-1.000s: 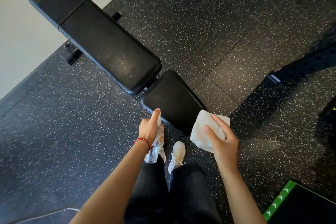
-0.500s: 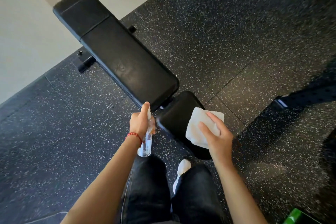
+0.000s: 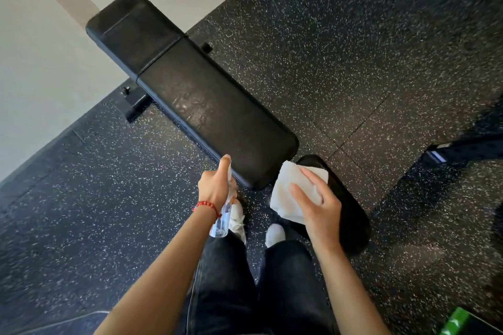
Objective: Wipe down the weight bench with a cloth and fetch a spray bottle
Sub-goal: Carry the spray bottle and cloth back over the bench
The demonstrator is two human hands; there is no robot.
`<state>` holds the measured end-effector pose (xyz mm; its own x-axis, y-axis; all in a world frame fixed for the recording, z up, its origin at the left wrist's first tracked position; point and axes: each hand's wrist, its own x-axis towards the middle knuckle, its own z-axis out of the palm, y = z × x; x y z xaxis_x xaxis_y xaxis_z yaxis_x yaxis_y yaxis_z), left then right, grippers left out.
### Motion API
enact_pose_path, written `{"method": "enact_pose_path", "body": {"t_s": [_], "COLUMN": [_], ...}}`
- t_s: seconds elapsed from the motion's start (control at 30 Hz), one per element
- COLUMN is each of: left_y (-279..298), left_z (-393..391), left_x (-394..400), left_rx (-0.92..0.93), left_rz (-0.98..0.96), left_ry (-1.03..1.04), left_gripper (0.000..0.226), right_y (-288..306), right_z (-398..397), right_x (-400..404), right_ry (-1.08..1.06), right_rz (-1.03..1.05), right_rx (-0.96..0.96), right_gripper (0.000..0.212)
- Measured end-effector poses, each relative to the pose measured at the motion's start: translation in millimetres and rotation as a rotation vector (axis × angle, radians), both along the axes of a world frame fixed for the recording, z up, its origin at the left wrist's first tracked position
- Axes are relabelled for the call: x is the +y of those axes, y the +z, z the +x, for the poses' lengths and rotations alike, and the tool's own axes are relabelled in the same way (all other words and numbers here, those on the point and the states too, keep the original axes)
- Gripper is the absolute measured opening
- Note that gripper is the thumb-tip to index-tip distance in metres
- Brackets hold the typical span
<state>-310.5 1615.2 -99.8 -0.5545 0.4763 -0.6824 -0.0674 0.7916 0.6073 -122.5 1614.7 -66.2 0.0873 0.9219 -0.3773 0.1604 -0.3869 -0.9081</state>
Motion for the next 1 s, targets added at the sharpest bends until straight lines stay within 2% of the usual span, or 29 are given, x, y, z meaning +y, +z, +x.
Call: {"method": "enact_pose_path", "body": {"t_s": [0.2,0.4,0.6,0.77,0.87,0.93,1.0], "left_y": [14,21,22,32,31,26,22], "left_z": [-33,-48,-65,-80,-96,-113,-132], "left_x": [24,42,68,91,101,108,117], "left_rx": [-0.085,-0.121,-0.063,-0.048,-0.064,-0.054,-0.029], "left_rz": [0.076,0.142,0.123,0.227,0.226,0.207,0.177], "left_ry": [0.073,0.2,0.273,0.312,0.337,0.338,0.301], "left_gripper": [0.07,0.042,0.053,0.05,0.045,0.05,0.066], "right_y": [5,6,6,6,6,5,2], "right_z": [-24,-43,-57,-72,-88,-102,-119], "right_x": [29,73,120,142,150,154,159], "right_ry": [0.038,0.083,0.143,0.175,0.184,0.191,0.193], "right_rz": [0.024,0.05,0.069,0.07,0.061,0.064,0.05], "right_rx": [0.019,0.039,0.03,0.012,-0.001,-0.01,-0.022], "right_gripper": [0.033,0.033,0.033,0.033,0.034,0.034,0.034]}}
